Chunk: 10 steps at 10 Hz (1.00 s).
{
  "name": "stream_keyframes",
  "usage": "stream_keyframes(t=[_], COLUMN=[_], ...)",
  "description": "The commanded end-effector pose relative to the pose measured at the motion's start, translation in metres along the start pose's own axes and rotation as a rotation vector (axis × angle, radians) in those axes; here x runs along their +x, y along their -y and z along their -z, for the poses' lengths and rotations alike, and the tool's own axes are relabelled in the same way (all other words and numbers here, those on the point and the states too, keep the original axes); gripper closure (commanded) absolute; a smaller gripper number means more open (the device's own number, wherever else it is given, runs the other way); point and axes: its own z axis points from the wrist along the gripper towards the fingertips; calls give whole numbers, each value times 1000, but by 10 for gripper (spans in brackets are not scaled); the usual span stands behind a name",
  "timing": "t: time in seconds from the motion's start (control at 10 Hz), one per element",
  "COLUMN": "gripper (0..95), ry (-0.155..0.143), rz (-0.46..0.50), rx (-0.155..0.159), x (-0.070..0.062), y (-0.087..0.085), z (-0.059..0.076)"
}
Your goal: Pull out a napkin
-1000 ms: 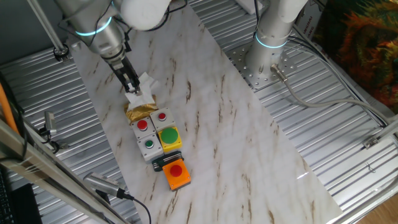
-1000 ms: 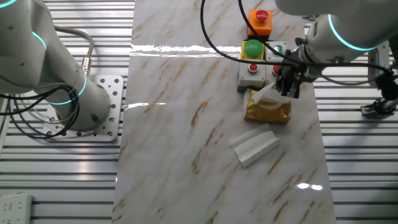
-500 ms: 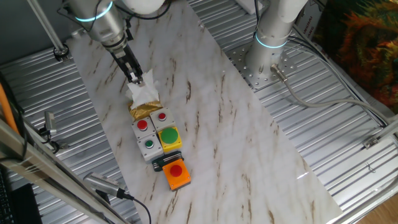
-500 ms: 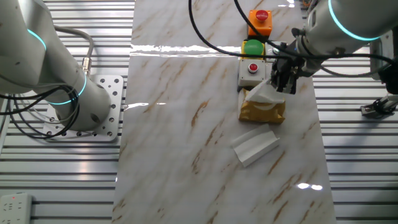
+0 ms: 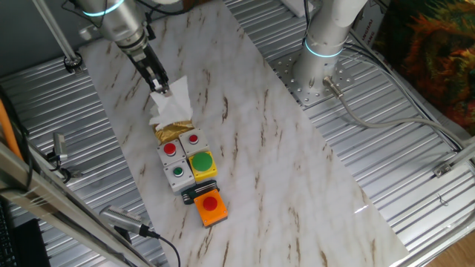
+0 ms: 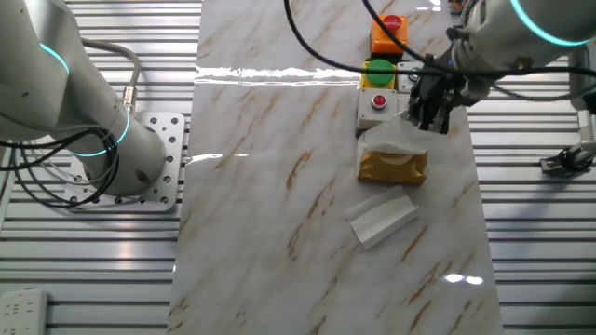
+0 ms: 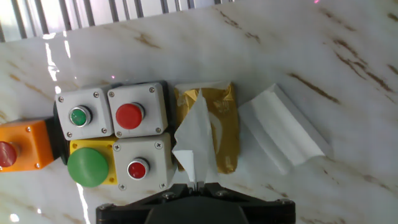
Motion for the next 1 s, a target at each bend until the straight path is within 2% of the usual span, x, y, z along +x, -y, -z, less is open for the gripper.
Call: stream_keyframes(t=[0.1, 0.3, 0.8, 1.0], gripper=[950, 950, 950, 950], ry=[-7, -13, -25, -24], rz=[2, 2, 19, 25], rx=[0, 2, 3, 3], x=[2, 5, 22, 27], y=[0, -1, 11, 15], z=[10, 17, 40, 43])
